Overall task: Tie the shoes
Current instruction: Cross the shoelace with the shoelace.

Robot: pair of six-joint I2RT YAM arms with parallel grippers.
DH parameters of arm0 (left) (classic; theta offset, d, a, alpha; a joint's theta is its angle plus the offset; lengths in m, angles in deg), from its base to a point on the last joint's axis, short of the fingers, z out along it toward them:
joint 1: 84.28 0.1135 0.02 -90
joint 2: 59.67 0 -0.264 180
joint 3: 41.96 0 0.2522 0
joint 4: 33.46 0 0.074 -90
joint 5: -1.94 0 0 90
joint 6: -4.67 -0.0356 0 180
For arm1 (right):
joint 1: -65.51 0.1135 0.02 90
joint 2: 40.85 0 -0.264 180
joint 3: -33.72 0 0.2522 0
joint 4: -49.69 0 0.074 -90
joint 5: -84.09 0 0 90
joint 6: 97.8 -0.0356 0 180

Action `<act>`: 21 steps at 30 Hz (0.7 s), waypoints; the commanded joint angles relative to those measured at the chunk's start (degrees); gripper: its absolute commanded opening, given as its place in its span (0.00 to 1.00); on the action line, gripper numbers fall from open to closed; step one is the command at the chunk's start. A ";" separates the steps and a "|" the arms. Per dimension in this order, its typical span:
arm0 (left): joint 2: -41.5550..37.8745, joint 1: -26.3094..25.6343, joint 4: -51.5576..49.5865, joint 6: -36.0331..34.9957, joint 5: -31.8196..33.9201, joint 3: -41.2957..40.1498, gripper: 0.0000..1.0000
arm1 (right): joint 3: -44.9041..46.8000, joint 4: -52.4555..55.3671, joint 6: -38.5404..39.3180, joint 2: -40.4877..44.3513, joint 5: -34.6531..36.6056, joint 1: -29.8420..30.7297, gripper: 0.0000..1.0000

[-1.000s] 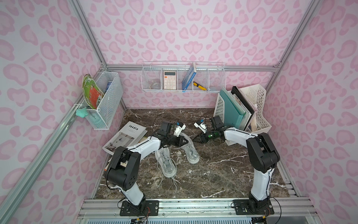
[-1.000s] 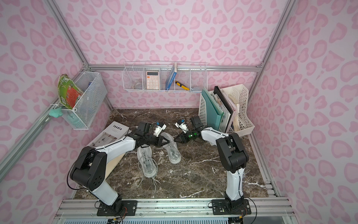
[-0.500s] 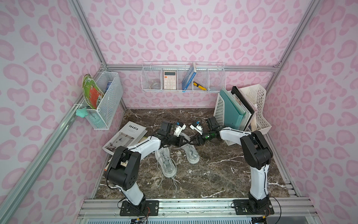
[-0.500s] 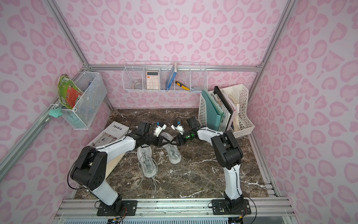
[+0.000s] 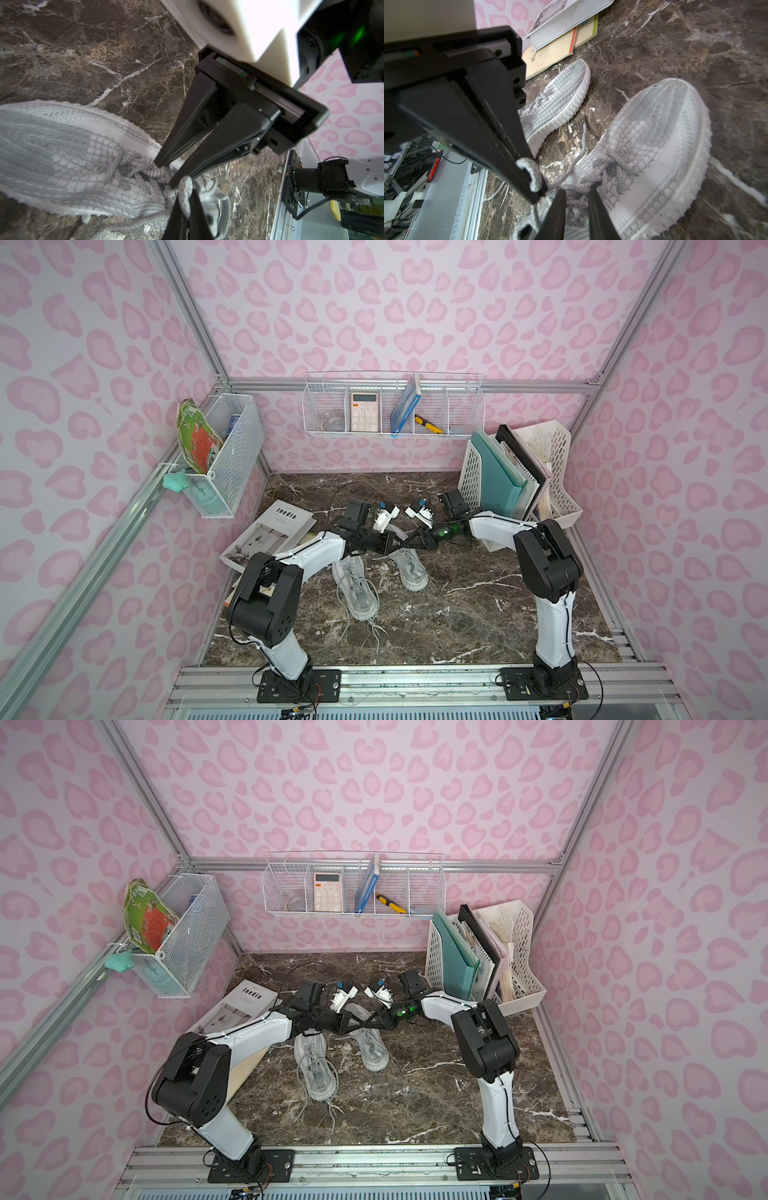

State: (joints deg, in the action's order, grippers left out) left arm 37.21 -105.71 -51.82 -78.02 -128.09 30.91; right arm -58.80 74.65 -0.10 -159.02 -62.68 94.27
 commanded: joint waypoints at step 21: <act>-0.06 -0.01 -1.64 -0.47 -0.12 1.47 0.00 | 6.53 -3.46 -5.87 6.81 10.12 -2.07 0.00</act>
State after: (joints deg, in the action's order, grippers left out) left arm 37.56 -105.71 -52.71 -78.02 -128.03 31.89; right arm -52.51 72.05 -4.60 -152.75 -55.36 92.10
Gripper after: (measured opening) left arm 0.074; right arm 0.052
